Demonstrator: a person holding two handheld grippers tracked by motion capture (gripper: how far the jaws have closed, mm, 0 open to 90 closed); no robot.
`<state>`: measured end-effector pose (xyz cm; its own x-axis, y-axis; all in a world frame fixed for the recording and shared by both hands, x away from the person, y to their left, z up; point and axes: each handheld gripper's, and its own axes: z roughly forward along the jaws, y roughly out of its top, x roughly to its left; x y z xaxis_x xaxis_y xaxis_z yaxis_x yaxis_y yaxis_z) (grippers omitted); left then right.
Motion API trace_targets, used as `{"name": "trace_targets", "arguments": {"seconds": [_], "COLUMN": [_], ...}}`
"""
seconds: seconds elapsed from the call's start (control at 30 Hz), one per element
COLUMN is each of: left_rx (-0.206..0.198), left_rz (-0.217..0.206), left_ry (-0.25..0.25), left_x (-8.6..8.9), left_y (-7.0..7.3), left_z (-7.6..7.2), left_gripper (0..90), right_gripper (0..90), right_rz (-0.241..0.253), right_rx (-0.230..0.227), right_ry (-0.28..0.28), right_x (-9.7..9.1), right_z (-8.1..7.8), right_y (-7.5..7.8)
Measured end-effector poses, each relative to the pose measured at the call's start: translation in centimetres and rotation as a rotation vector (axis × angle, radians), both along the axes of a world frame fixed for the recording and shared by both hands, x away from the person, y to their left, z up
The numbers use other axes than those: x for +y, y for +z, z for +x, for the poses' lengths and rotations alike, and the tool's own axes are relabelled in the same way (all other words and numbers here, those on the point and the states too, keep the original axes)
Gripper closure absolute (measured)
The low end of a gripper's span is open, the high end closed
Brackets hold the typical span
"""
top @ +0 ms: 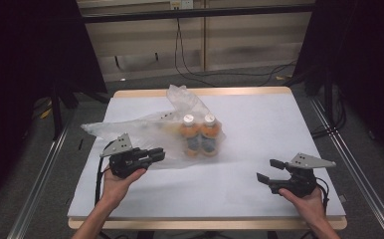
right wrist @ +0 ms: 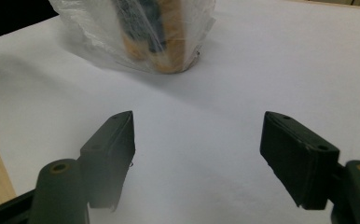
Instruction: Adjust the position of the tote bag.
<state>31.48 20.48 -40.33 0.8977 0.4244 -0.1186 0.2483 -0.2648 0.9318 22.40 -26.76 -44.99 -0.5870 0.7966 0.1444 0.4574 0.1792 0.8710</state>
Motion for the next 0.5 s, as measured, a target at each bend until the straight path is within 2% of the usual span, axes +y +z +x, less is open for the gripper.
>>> {"name": "trace_targets", "arguments": {"seconds": [0.1, 0.23, 0.5], "left_rx": [-0.008, -0.004, -0.017], "left_rz": [0.011, 0.002, -0.039], "left_ry": [-0.005, -0.02, -0.027], "left_x": [-0.3, -0.9, -1.7], "left_y": [0.2, 0.6, 1.9], "left_z": [0.4, 1.4, 2.8], "left_gripper": [80.2, 79.6, 76.5], "right_gripper": [26.2, 26.2, 26.6], "right_rz": [0.0, -0.001, 0.006], "right_rx": [0.001, 0.011, 0.009], "right_ry": [0.001, 0.0, 0.004], "right_x": [0.0, 0.0, 0.0], "right_z": [0.0, 0.2, 0.1], "right_y": [0.0, -0.2, -0.1]}}
